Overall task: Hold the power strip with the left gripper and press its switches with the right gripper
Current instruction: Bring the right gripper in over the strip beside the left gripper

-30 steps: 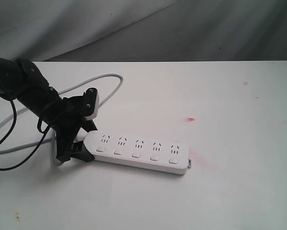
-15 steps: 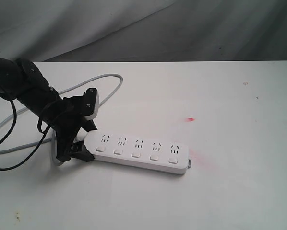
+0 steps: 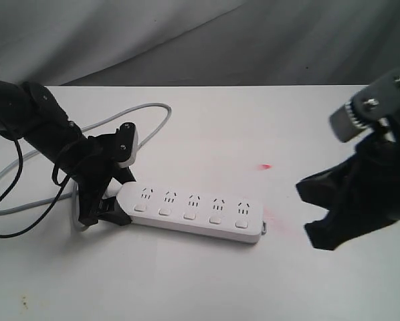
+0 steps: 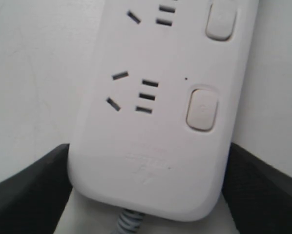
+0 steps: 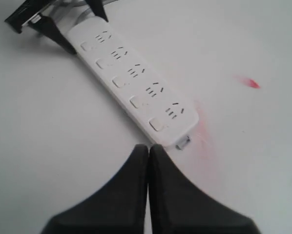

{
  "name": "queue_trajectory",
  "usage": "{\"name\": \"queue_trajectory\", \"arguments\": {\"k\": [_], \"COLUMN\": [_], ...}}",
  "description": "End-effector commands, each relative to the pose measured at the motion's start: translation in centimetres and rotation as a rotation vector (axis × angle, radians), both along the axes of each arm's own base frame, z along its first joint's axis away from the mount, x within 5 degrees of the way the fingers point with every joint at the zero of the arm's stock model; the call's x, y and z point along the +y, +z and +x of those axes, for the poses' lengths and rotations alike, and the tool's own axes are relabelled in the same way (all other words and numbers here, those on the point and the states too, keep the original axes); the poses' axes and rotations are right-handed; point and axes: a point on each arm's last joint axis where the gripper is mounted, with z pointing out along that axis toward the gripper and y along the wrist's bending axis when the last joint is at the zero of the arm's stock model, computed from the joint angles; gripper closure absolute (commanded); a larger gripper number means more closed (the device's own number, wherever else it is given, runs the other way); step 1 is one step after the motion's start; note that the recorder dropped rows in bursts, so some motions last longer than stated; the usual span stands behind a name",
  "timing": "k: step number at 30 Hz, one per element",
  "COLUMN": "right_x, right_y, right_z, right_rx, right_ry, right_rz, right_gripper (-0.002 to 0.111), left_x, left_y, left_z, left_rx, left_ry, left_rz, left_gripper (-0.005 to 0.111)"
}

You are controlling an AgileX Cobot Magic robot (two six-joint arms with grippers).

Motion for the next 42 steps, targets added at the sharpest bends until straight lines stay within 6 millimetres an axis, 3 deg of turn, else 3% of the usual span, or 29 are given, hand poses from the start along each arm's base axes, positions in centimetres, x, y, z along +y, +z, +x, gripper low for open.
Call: {"name": "queue_trajectory", "arguments": {"k": [1, 8, 13, 21, 29, 35, 42], "right_x": [2.5, 6.7, 9.5, 12.1, 12.7, 13.1, 14.0], "right_y": [-0.3, 0.6, -0.3, -3.7, -6.4, -9.6, -10.3], "right_z": [4.2, 10.5, 12.5, 12.9, 14.6, 15.9, 15.6], "right_rx": [-0.019, -0.059, -0.087, -0.046, -0.108, -0.131, -0.131], "right_ry": [0.128, 0.339, 0.439, 0.539, 0.531, 0.519, 0.521], "right_rz": [-0.037, -0.038, -0.016, -0.027, -0.063, -0.098, -0.101], "right_gripper": [0.108, 0.108, 0.108, 0.108, 0.108, 0.108, 0.108], "left_x": [-0.2, -0.2, -0.2, -0.2, -0.2, -0.2, -0.2], "left_y": [0.0, 0.0, 0.0, 0.0, 0.0, 0.0, 0.0], "left_z": [0.1, 0.1, 0.1, 0.1, 0.1, 0.1, 0.1], "left_rx": [-0.003, -0.003, -0.003, -0.003, -0.004, -0.004, -0.004], "left_ry": [0.013, 0.013, 0.013, 0.013, 0.011, 0.011, 0.013], "left_rz": [-0.005, -0.005, -0.005, -0.005, -0.005, -0.005, -0.005], "left_gripper": [0.034, 0.034, 0.034, 0.034, 0.034, 0.034, 0.034]}}
